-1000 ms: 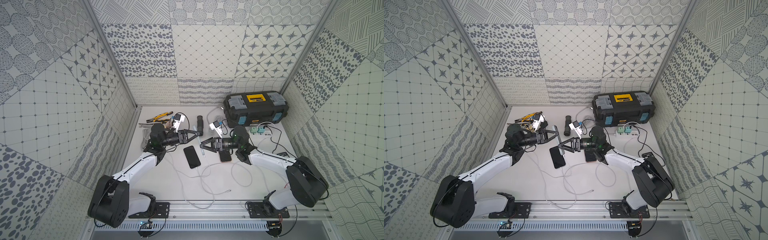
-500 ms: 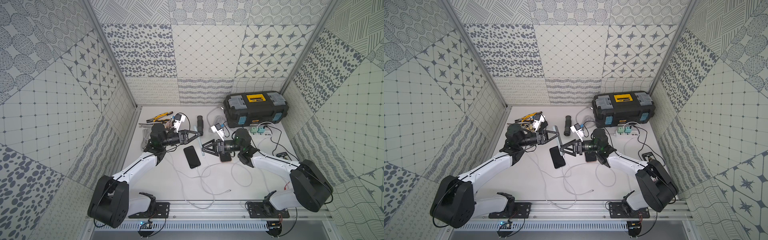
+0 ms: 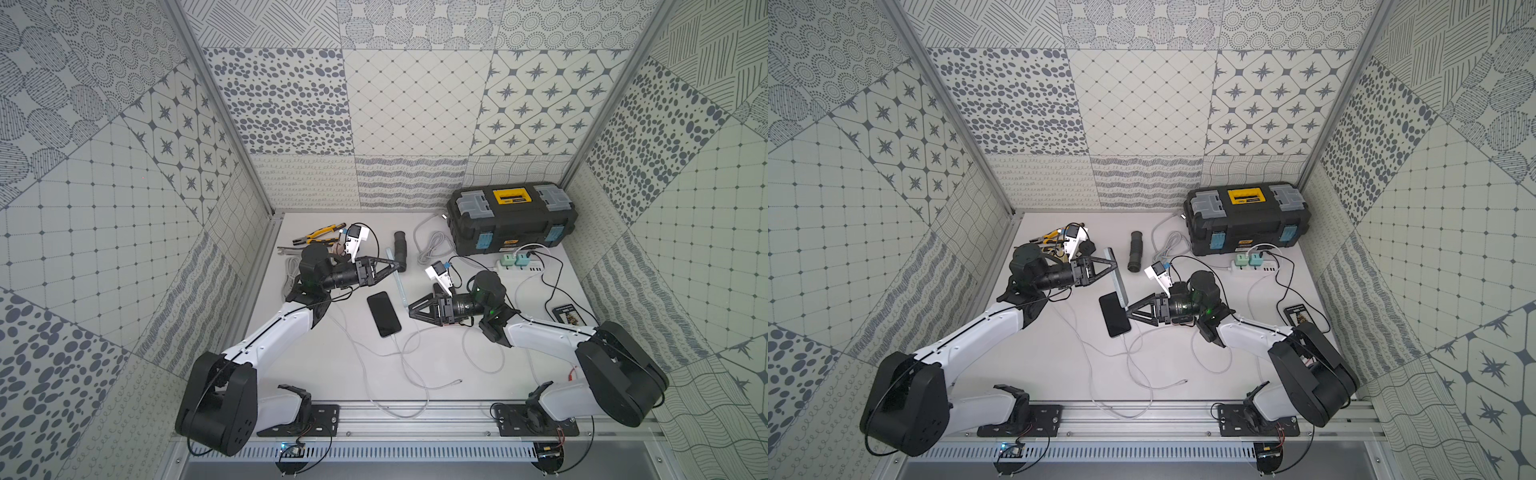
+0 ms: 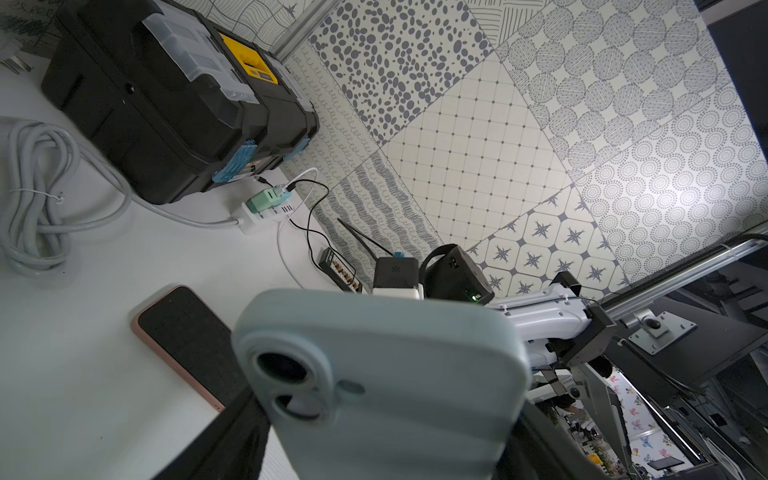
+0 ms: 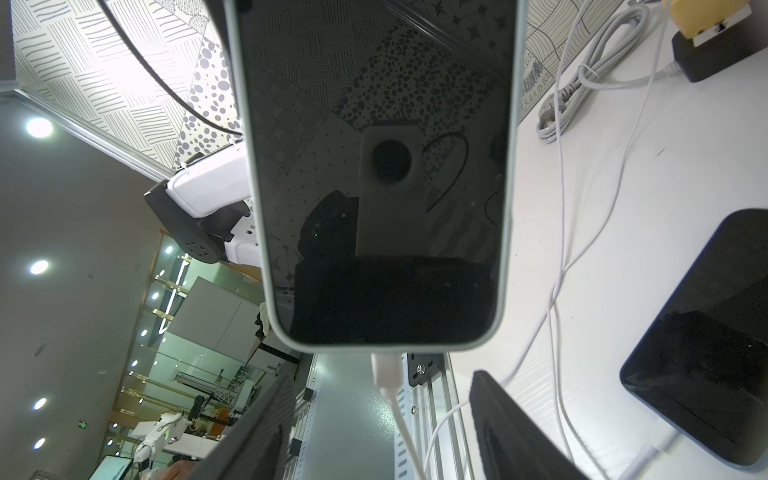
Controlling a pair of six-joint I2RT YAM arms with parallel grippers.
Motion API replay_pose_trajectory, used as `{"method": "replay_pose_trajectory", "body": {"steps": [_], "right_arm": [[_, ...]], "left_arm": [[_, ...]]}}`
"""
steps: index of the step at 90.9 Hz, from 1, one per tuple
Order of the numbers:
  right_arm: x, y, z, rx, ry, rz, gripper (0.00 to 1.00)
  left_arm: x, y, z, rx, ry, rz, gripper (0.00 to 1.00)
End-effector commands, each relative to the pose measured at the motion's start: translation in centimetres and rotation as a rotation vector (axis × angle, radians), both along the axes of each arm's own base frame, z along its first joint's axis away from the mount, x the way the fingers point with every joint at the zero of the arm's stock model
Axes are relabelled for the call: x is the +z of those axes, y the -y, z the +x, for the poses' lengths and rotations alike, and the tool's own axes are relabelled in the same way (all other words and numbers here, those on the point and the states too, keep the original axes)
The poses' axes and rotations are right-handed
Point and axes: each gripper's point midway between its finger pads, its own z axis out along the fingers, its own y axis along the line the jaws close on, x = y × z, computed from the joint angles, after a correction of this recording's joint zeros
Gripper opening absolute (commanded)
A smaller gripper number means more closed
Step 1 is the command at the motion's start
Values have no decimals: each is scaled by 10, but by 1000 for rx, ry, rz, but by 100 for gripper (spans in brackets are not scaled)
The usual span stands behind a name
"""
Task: Unplug the charging cable from the phone
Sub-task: Pick up the phone at the center of the board, then remove the charging cable from the phone.
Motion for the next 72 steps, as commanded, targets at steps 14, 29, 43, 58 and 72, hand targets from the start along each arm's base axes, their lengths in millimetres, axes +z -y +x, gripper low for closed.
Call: {"method": "replay_pose_trajectory", "body": {"steps": [14,29,43,58,72], "right_arm": [[-4,0,-6,18,28,12,53],[-14,-1,-11,21,32,-29,46],[-19,1,-13,16,28,-47,38],[-18,1,-12,12,35,-44,23],[-15,2,-12,3,48,-41,6]], "left_arm": [[21,-9,4,27,96,-10,0],[24,-12,5,37,101,-12,0],[24,-13,5,40,101,-13,0],[24,-15,6,45,97,-14,0],[24,-15,5,43,95,-14,0]]}}
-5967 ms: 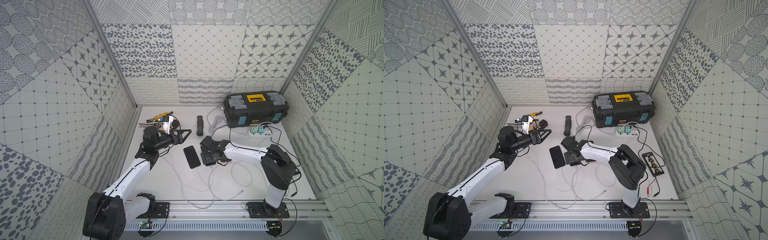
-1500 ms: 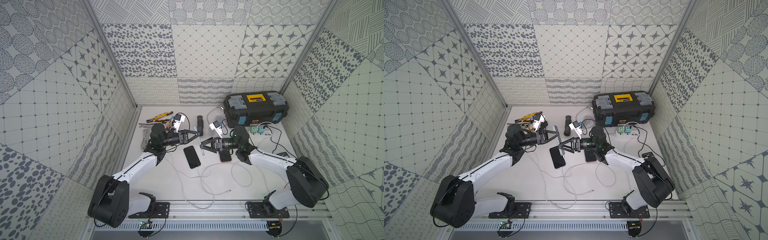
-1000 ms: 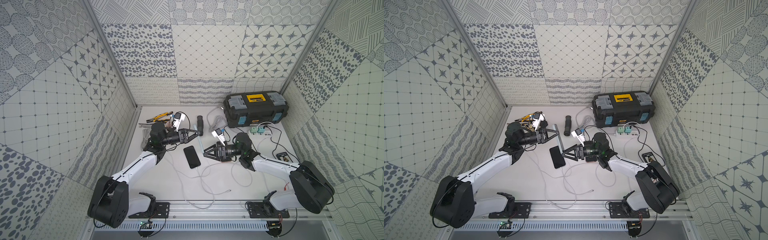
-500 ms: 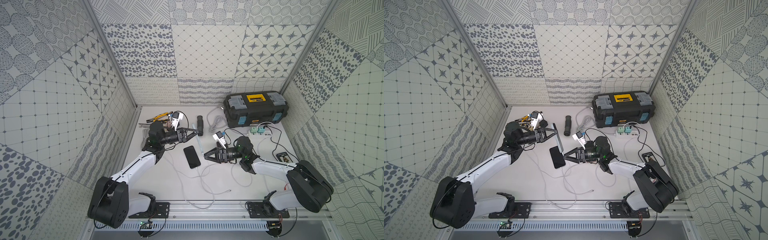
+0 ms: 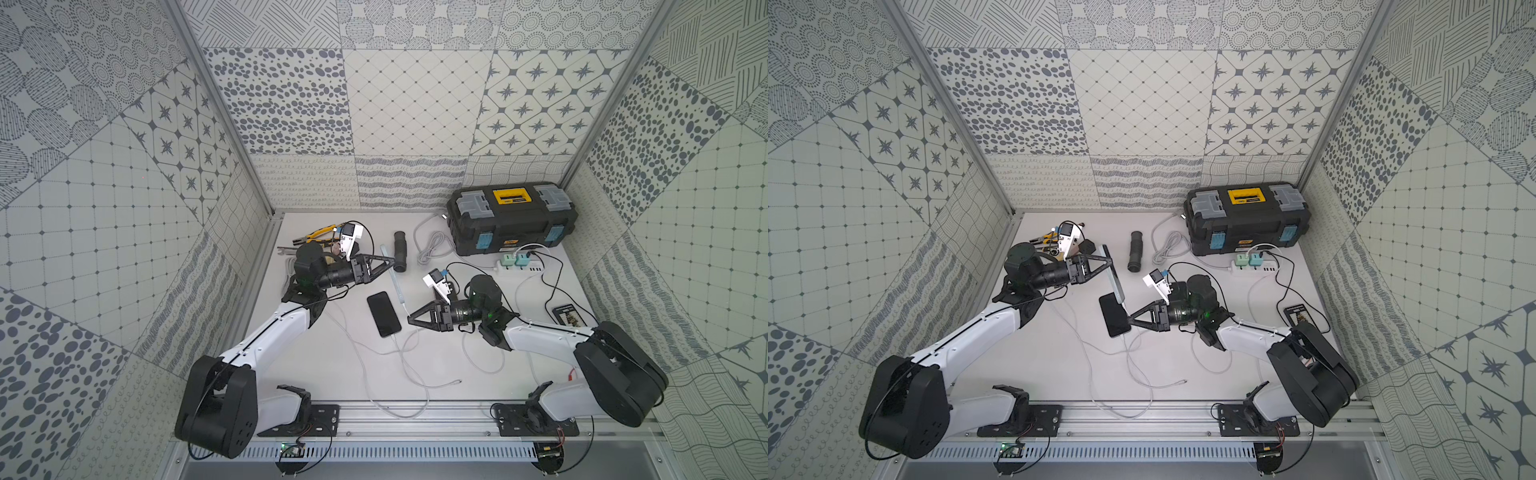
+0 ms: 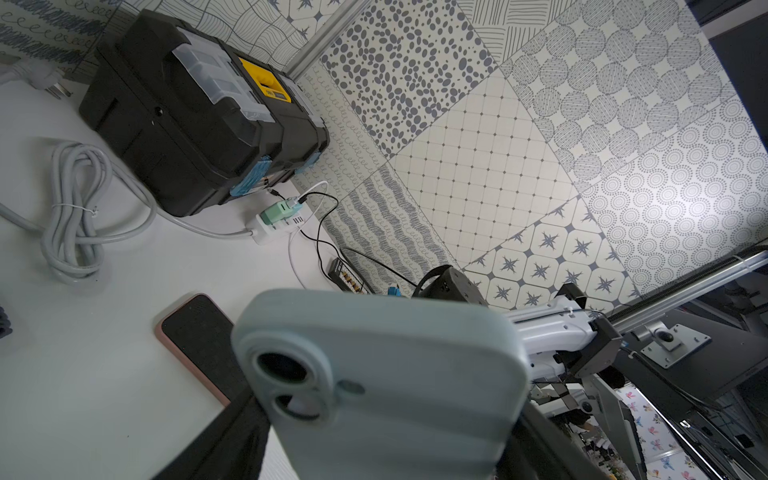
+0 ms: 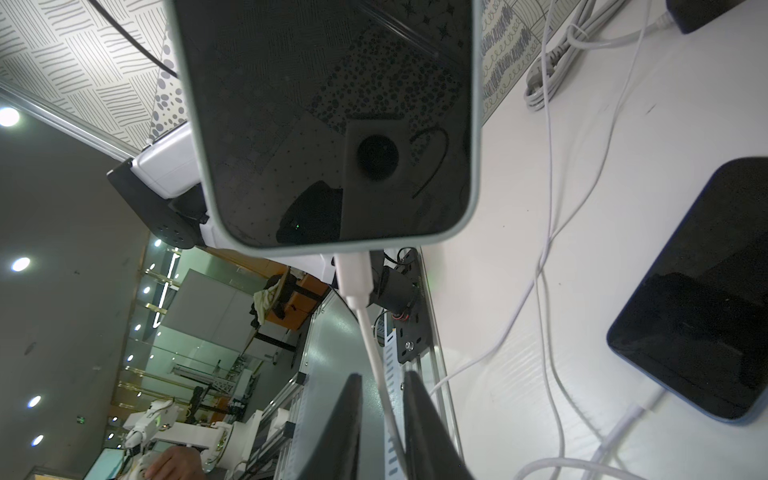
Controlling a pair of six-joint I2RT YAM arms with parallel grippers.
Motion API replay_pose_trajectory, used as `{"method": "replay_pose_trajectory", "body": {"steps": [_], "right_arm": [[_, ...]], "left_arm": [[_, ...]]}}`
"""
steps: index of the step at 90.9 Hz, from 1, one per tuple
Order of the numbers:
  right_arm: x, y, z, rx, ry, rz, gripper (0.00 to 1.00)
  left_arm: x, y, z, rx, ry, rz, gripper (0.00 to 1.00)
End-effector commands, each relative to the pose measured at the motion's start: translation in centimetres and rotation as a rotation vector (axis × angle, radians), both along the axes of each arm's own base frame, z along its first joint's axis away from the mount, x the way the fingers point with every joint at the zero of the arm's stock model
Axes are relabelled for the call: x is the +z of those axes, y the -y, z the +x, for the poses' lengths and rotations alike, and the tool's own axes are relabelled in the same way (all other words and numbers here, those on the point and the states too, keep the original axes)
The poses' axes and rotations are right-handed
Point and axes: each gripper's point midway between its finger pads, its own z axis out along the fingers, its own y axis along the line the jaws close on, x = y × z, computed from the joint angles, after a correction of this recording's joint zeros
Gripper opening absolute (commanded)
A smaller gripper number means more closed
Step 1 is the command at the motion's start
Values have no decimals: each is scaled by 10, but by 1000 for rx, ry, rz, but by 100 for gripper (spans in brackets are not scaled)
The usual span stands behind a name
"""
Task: Unplug the charging cable from the phone
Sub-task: Remove the charging cable from the phone.
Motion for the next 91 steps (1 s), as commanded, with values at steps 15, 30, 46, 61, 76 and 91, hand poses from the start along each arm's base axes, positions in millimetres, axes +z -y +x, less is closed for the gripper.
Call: {"method": "replay_pose_trajectory", "body": {"steps": [15,30,46,61,76,91], "right_arm": [[11,2,-3,-7,61,21,0],[3,6,-8,-10,56,0,0],[-3,9,-12,-6,52,-14,0],[-7,11,-17,-1,53,-22,0],[-10,12,-16,-13,56,-44,0],[-6,11,-13,-18,66,-47,13]], "left_arm": [[21,-2,-2,2,88,-13,0],[21,-2,-1,8,91,-12,0],[22,-4,0,15,95,-12,0],[24,-6,2,26,100,-12,0],[24,-6,2,26,98,-14,0],[24,-6,1,24,95,-14,0]]}}
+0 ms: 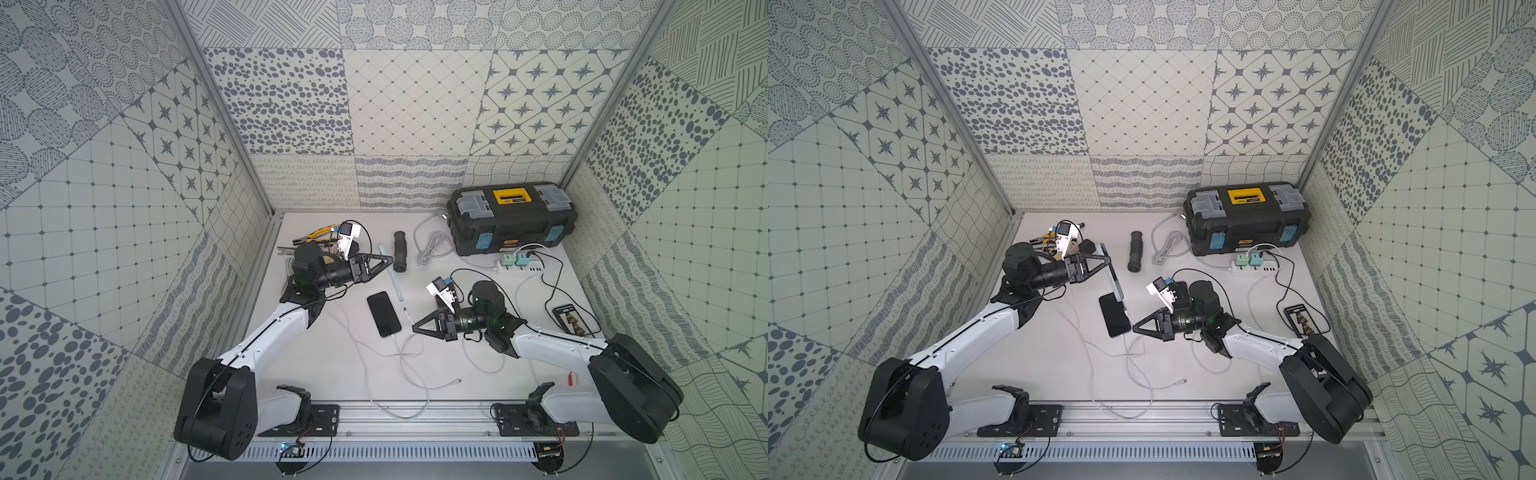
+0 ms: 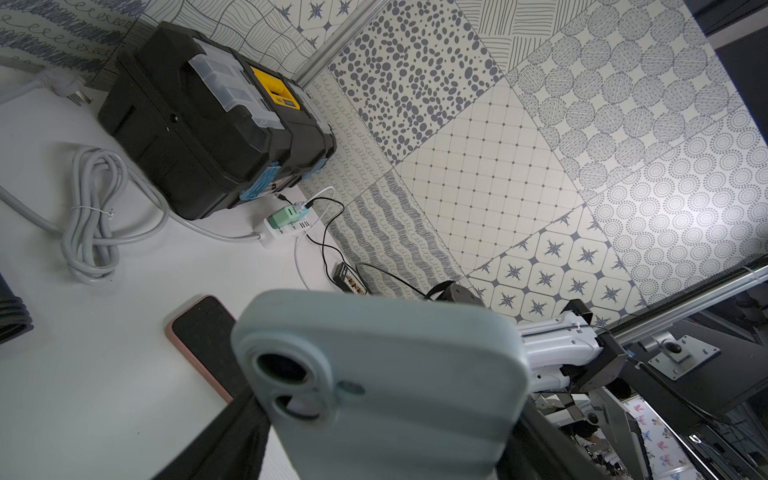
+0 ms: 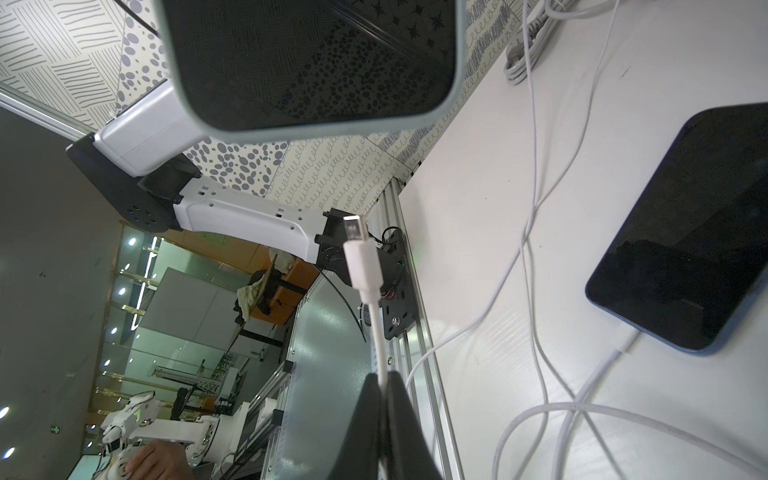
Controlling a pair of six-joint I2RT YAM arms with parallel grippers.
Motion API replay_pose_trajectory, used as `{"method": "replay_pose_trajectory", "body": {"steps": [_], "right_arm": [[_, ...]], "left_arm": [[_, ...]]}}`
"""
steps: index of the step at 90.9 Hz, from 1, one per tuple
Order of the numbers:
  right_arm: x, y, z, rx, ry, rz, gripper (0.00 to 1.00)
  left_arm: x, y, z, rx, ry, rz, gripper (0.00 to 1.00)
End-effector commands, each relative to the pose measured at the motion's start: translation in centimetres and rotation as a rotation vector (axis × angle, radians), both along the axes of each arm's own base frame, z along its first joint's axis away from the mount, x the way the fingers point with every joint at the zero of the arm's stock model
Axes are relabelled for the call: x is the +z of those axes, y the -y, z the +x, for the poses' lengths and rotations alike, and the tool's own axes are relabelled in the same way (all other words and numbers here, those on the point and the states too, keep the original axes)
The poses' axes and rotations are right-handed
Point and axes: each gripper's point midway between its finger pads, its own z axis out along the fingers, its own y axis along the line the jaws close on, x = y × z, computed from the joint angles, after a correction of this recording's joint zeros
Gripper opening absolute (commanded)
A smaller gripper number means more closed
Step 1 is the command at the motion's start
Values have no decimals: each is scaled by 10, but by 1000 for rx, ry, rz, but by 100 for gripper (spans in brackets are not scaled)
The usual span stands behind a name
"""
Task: Unplug the charging cable from the phone
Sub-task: Remove the charging cable from the phone.
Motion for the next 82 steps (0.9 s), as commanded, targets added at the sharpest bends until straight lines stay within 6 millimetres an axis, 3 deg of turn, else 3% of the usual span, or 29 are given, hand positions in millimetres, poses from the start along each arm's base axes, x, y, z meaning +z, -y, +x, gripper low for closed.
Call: {"method": "replay_pose_trajectory", "body": {"steps": [1,20,24,45,61,82], "right_arm": [[12,-2,2,-2,57,19,16],[11,-2,4,-3,49,3,55],[21,-5,8,-7,70,13,60],[32,-9,15,-7,88,15,86],[43,-15,20,10,96,22,97],[54,-23,31,12,110,27,97]], "left_arm": [[23,-1,-2,-4,100,-14,0],[22,-1,-2,-5,98,-14,0],[22,-1,-3,-7,98,-14,0],[22,-1,-4,-11,95,-15,0],[22,0,-5,-16,96,-16,0],[22,0,-6,-21,95,-19,0]]}}
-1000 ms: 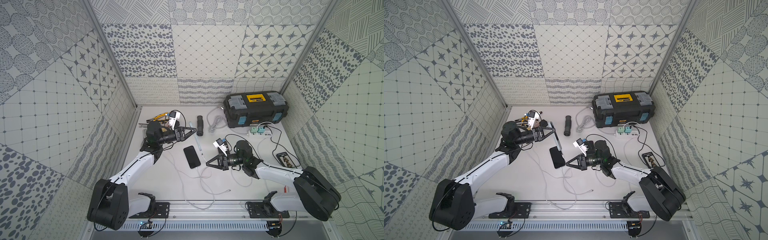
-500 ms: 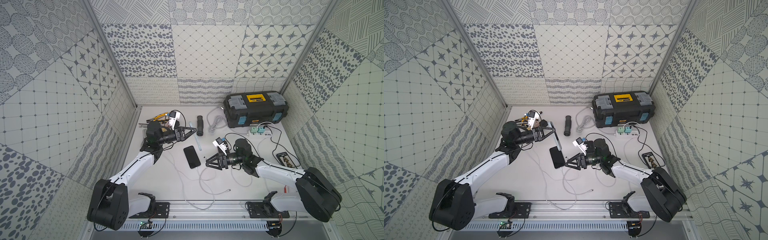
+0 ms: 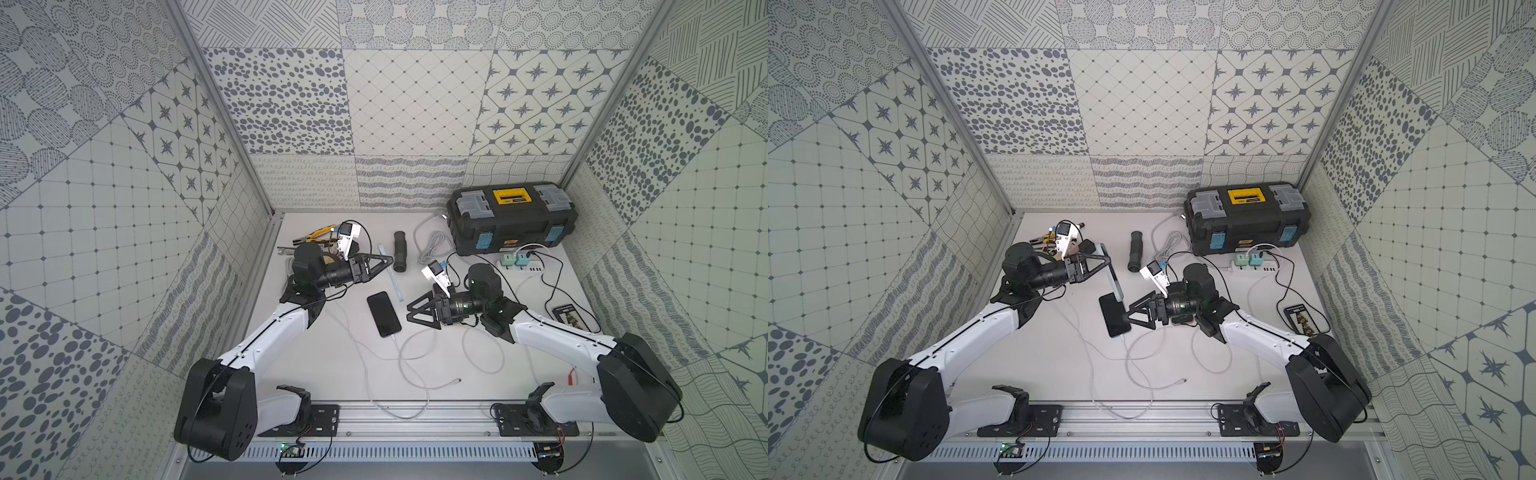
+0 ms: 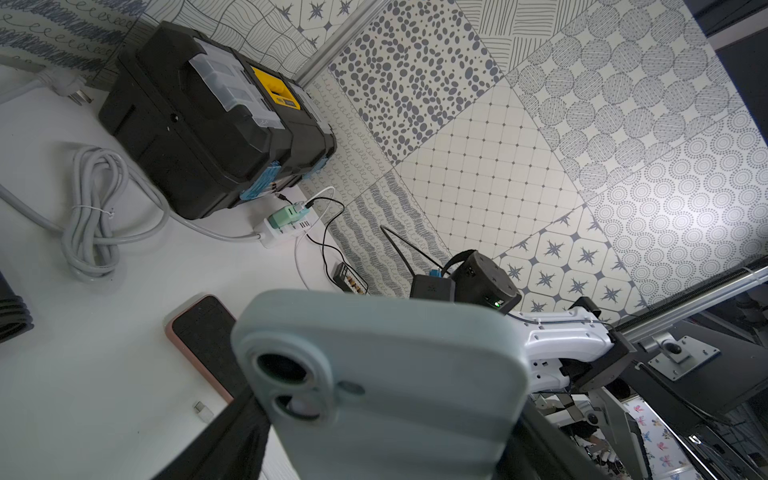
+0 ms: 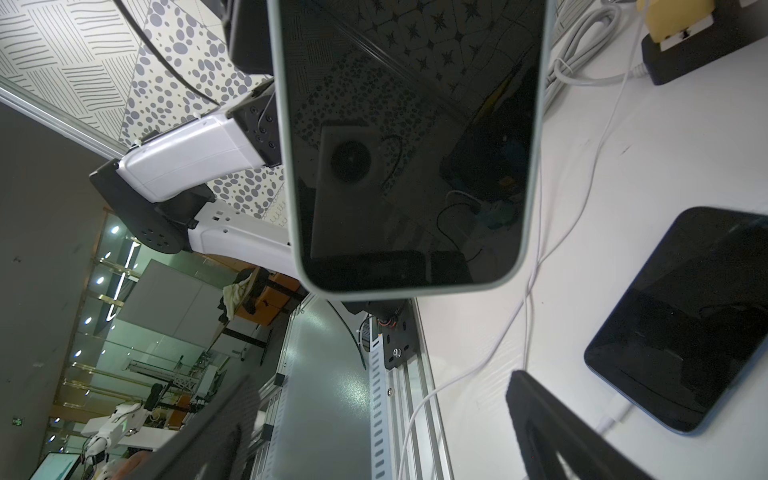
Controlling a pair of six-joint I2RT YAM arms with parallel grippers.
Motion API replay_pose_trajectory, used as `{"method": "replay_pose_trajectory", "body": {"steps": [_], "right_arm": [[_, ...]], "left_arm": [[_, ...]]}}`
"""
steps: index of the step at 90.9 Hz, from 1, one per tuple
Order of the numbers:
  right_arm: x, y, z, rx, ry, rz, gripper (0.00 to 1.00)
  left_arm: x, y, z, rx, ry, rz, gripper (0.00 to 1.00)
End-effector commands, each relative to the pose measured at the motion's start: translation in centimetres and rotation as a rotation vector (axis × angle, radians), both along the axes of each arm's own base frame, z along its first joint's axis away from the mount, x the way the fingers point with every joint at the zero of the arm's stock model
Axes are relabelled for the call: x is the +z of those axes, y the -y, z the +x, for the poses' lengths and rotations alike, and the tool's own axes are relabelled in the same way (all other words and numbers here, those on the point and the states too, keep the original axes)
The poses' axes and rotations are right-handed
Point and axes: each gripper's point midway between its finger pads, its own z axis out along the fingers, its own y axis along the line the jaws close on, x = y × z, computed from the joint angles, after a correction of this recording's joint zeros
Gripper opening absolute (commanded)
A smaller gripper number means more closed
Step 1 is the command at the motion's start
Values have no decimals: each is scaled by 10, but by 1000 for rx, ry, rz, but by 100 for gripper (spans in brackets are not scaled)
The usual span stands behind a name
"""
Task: Unplug the charging cable from the phone
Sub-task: Remove the charging cable from the phone, then place the phone at the center of the board.
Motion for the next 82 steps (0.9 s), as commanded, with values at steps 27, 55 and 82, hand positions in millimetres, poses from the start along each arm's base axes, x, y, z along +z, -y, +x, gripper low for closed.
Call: {"method": "replay_pose_trajectory", "body": {"steps": [27,55,82], "right_arm": [[15,-17,21,15,40,8,97],[22,-26,31,24,45,20,97],[30,-33,39,33,46,48,96]], "left_arm": [[22,0,-7,-23,99,-21,0],[21,1,-5,-23,95,-22,0],[21,1,-6,-27,97,-23,0]]}}
